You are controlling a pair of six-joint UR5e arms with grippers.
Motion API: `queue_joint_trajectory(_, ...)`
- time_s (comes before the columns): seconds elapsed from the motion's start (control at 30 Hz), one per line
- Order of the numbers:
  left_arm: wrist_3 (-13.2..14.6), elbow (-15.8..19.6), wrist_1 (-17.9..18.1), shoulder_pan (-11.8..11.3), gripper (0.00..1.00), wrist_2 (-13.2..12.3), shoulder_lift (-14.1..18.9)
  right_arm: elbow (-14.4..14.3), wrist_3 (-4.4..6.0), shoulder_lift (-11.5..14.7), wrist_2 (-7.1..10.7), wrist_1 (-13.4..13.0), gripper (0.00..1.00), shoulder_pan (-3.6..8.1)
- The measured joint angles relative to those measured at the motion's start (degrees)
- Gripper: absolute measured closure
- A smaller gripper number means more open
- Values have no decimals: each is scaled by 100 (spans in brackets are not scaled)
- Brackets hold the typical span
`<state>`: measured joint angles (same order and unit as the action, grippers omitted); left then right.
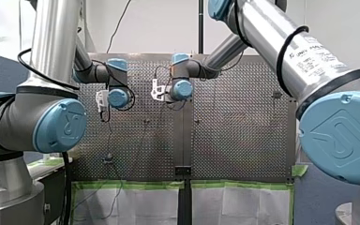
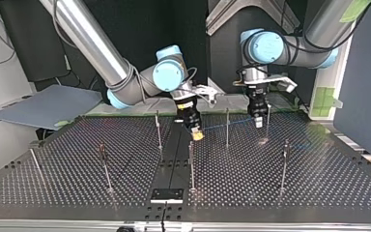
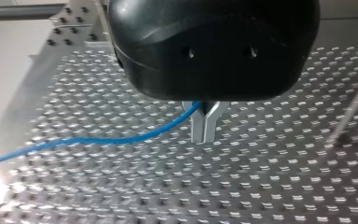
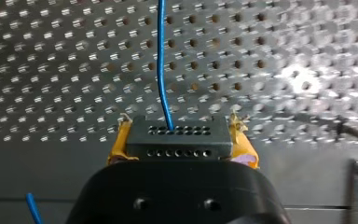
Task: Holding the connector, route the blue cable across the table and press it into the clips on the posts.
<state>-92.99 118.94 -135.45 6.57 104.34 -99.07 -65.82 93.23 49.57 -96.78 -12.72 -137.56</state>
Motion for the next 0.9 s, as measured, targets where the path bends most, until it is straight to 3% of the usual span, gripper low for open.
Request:
queue_joint_trajectory(0.2, -22, 233, 273, 13, 99, -47, -260, -306, -19, -1, -2, -3, 100, 3)
queue_joint_trajectory(0.5, -14, 293, 402, 27, 99, -242, -595, -590, -32, -3, -8, -21, 100, -4)
queue_joint_trajectory(0.7, 1, 294, 537, 42, 99, -286, -899, -684, -35, -18, 10, -34, 100, 4)
queue_joint_trajectory(0.9, -3, 295, 583, 47, 99, -305, -992, -693, -39, -74, 18, -38, 100, 21)
